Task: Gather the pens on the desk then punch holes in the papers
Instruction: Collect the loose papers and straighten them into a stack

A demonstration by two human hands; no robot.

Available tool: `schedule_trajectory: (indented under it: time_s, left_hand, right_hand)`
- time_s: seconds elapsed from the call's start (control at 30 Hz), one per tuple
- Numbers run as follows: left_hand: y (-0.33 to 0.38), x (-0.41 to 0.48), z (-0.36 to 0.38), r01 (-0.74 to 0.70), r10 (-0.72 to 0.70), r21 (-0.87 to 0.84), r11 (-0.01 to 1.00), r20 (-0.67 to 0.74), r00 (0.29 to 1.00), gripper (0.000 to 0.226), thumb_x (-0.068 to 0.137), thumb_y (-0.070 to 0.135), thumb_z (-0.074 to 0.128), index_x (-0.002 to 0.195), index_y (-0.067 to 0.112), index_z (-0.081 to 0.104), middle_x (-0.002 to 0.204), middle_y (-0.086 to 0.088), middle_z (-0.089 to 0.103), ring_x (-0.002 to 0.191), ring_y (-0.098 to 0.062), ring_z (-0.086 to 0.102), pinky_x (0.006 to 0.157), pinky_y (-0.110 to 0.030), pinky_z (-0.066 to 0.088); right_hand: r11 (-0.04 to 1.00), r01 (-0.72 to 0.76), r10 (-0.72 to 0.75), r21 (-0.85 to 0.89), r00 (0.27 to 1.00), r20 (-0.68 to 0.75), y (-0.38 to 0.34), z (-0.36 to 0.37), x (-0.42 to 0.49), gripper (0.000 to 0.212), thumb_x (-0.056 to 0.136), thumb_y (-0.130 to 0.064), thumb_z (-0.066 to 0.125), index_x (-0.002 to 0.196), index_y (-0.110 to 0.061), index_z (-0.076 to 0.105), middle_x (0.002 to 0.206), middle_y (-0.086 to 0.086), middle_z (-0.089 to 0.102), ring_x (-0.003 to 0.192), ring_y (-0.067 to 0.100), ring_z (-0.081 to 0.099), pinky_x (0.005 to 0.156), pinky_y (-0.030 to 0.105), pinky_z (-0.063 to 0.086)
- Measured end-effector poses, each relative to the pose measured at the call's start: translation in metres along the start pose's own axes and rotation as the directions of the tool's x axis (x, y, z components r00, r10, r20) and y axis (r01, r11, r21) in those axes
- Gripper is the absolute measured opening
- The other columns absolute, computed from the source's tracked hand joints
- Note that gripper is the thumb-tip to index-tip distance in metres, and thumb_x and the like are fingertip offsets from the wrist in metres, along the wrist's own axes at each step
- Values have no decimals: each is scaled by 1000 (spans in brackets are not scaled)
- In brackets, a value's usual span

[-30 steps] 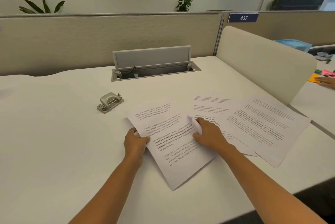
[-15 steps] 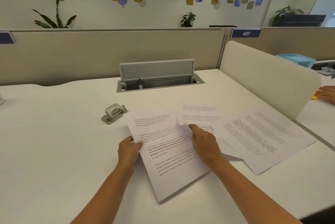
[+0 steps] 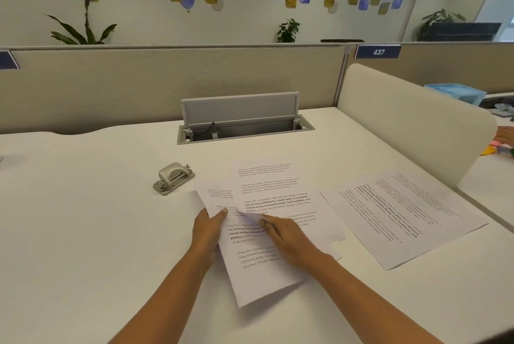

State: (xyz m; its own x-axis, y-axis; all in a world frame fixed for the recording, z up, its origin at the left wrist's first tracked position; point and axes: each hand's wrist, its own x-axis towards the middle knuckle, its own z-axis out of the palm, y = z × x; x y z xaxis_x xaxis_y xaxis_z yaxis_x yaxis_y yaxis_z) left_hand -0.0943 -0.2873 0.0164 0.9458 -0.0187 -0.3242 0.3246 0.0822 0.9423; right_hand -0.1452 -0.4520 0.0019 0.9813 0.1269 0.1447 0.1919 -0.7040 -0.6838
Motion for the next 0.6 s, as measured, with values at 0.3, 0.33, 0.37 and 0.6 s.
schedule_trajectory:
  time_s: [0.3, 0.33, 0.37, 0.6]
  left_hand:
    - [-3, 6, 6, -26, 19, 96, 995, 80, 997, 43, 74, -12, 63, 114, 4, 59, 110, -17, 67, 94, -35, 65, 84, -46, 54]
    - [-4, 7, 5, -24, 15, 114, 993, 78, 997, 44, 73, -14, 62, 113, 4, 59, 110, -17, 67, 93, -35, 65, 81, -45, 54]
    - [-5, 8, 5, -26, 16, 124, 992, 76, 997, 44, 72, -15, 62, 112, 3, 59, 109, -17, 67, 93, -35, 65, 78, -43, 55]
    - [-10, 14, 1, -46, 38, 132, 990, 60, 997, 42, 70, -15, 64, 108, 4, 60, 107, -16, 67, 93, -36, 65, 82, -47, 54]
  right_hand:
    - [948, -142, 154, 285, 988, -18, 11, -19, 5, 34, 99, -24, 38, 115, -9, 64, 125, 1, 61, 118, 4, 51, 90, -2, 32]
    - [944, -165, 201, 284, 974, -103, 17, -26, 6, 33, 97, -26, 43, 114, -7, 65, 124, 5, 62, 118, 9, 54, 90, 2, 34]
    - [946, -206, 258, 251, 946, -197, 24, -35, 8, 33, 95, -28, 48, 113, -7, 66, 122, 8, 64, 116, 13, 57, 90, 8, 37]
    - [677, -696, 586, -241, 707, -397, 84, -85, 0, 57, 90, -32, 52, 136, -3, 36, 148, 17, 33, 138, 28, 29, 113, 40, 24]
